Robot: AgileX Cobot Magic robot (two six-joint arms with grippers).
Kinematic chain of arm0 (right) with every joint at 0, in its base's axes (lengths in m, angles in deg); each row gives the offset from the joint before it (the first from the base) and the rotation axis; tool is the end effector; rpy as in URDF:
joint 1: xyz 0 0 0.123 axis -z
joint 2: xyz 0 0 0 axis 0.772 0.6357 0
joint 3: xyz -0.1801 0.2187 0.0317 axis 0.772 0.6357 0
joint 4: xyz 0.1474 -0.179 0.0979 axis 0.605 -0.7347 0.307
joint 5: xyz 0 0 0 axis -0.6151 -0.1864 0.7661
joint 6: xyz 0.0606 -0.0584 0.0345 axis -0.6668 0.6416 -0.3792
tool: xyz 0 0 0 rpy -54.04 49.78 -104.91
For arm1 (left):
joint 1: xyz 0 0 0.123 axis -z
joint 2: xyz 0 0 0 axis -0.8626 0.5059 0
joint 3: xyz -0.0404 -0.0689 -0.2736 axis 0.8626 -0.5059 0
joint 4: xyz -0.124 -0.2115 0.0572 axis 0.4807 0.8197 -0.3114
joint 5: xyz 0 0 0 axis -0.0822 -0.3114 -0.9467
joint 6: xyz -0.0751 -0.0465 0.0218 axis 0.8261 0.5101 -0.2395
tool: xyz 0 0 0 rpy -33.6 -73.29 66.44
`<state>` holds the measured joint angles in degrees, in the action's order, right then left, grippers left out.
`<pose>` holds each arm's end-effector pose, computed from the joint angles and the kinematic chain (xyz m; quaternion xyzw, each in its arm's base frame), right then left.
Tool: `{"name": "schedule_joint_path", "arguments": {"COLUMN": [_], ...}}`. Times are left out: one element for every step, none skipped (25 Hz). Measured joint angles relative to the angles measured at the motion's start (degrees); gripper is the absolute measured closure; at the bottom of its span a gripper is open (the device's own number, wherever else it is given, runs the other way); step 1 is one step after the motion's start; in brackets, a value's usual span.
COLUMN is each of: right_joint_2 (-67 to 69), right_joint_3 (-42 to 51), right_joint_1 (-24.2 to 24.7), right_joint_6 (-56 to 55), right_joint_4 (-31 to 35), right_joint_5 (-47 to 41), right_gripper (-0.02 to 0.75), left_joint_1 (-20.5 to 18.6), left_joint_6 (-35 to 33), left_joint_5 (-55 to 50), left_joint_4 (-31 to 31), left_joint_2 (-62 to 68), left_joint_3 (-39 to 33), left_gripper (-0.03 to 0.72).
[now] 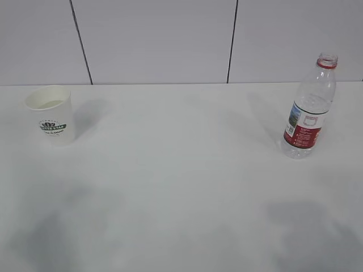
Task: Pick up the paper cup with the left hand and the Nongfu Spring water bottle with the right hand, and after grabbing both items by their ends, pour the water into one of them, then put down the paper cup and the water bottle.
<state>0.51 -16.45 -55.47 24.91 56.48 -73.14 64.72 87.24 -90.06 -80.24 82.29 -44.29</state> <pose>-0.0099 0.0033 0.2673 -0.0656 0.8706 0.0315 0.4866 -0.0100 -0.0060 0.2862 0.0365 0.8540 -0.0675 0.5146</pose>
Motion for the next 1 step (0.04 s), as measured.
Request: {"name": "schedule_joint_path", "arguments": {"right_joint_2": [0.0], "right_joint_3": [0.0], "right_joint_1": [0.0], "right_joint_6": [0.0], "right_joint_4": [0.0], "right_joint_5": [0.0], "right_gripper": [0.216], "left_joint_1": [0.0], "left_joint_6": [0.0], "left_joint_5": [0.0], "left_joint_4": [0.0], "left_joint_2": [0.0], "left_joint_3": [0.0], "left_gripper": [0.243]}}
